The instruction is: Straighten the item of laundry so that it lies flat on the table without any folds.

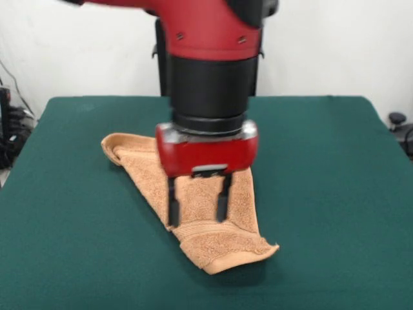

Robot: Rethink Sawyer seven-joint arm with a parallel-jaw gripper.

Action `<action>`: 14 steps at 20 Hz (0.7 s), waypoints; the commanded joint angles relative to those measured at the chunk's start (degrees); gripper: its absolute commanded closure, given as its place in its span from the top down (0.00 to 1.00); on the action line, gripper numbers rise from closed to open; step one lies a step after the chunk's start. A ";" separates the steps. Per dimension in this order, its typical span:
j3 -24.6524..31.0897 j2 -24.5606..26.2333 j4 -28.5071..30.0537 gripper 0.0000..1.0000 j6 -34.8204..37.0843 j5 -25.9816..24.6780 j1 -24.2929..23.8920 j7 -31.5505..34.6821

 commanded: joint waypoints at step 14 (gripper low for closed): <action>5.44 2.19 8.16 1.00 -3.06 -0.99 0.99 1.54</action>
